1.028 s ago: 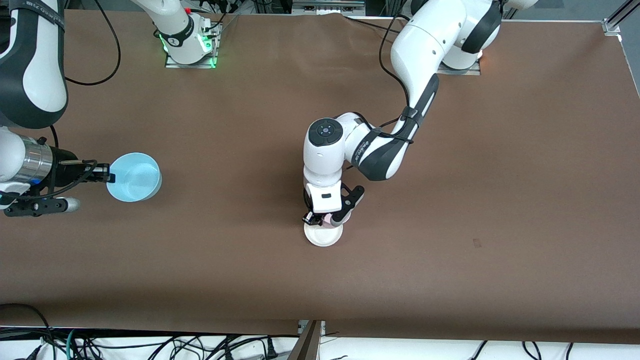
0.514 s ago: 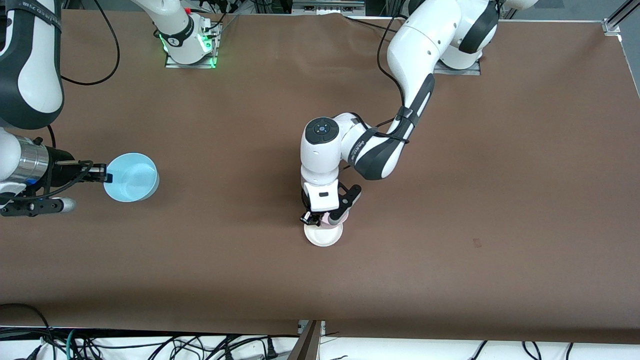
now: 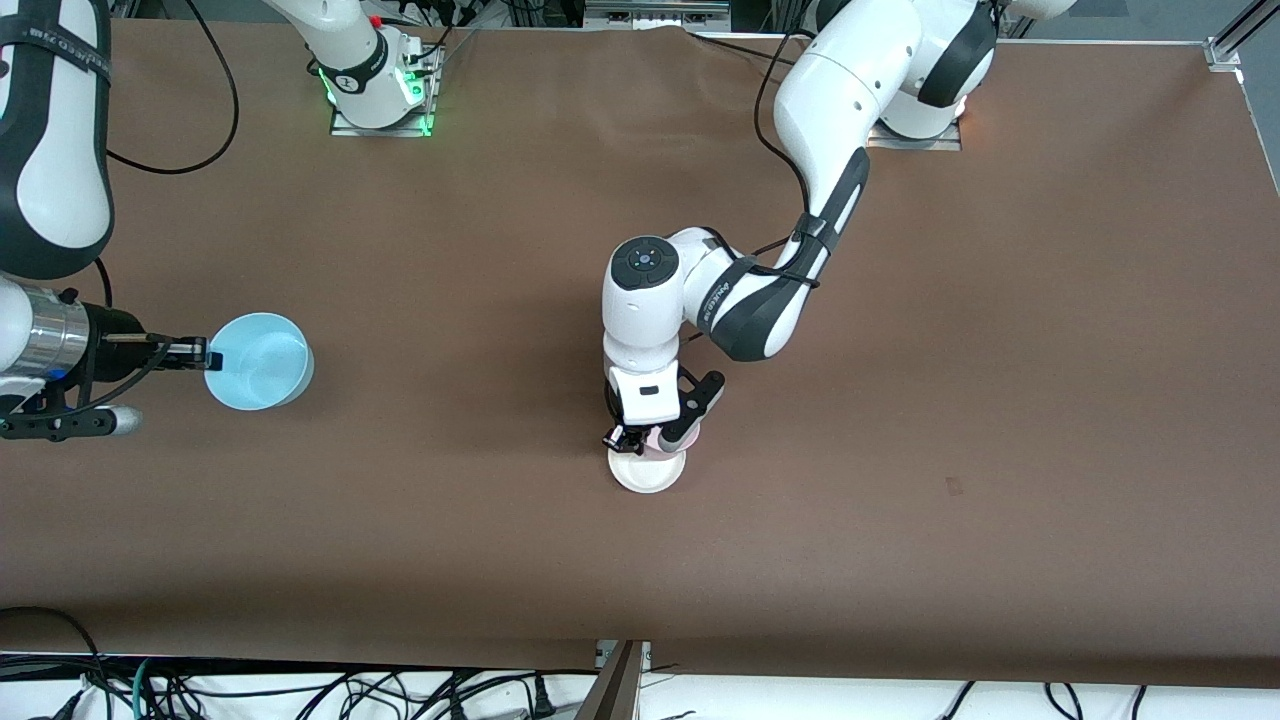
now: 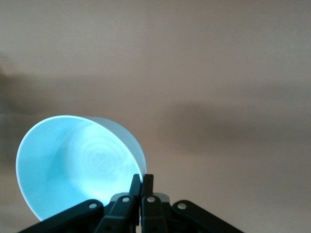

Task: Stack pink and blue bowls on white bowl
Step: 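Lower the pink bowl into the white bowl with the left gripper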

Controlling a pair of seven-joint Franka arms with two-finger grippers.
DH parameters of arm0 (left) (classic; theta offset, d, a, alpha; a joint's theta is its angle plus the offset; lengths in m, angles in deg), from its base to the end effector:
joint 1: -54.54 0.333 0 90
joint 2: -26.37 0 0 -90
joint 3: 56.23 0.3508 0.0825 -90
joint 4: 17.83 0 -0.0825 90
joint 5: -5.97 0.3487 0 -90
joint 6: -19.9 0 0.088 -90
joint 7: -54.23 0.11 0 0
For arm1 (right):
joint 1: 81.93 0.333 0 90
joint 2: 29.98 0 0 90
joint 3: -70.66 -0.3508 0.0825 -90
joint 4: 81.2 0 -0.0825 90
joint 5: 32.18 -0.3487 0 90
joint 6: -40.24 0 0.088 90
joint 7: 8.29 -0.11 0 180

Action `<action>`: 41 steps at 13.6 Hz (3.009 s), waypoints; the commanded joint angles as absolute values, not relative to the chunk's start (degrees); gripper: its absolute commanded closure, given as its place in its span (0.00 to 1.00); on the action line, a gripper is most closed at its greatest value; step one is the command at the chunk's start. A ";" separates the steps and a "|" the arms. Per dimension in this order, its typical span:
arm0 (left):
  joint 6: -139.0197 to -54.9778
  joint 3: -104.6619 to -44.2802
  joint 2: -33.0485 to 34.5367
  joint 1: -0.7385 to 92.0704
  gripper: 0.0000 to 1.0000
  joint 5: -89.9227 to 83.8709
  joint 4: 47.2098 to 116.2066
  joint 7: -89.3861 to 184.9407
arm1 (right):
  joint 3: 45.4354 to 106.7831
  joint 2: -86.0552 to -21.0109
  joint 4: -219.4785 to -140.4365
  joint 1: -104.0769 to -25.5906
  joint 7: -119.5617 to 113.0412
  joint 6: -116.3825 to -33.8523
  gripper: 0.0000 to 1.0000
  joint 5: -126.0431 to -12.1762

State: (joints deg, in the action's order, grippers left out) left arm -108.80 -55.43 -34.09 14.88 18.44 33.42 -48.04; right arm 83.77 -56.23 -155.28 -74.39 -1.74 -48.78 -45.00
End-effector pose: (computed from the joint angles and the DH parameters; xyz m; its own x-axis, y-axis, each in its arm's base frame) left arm 0.6369 -0.5116 0.3031 0.5249 0.8381 0.1488 0.7779 -0.5433 0.3157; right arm 0.6517 -0.0056 0.5108 0.9851 0.0254 -0.1701 0.0013 -0.9901 -0.1401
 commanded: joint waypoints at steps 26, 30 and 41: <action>-114.57 -50.53 -38.67 14.02 1.00 18.97 27.52 -57.74 | 83.23 -59.16 -154.41 -74.02 -3.11 -53.36 1.00 -45.27; -115.45 -47.97 -39.90 12.09 1.00 18.97 27.52 -59.77 | 83.14 -59.16 -154.41 -74.02 -3.11 -53.36 1.00 -45.62; -110.97 -48.59 -39.82 11.21 1.00 18.89 28.40 -52.13 | 83.40 -61.71 -155.55 -73.23 -3.02 -59.08 1.00 -44.75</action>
State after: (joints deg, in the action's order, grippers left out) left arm -113.17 -48.82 -38.95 11.54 18.44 30.45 -54.69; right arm 83.30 -62.42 -155.34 -73.24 -2.34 -58.77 -44.98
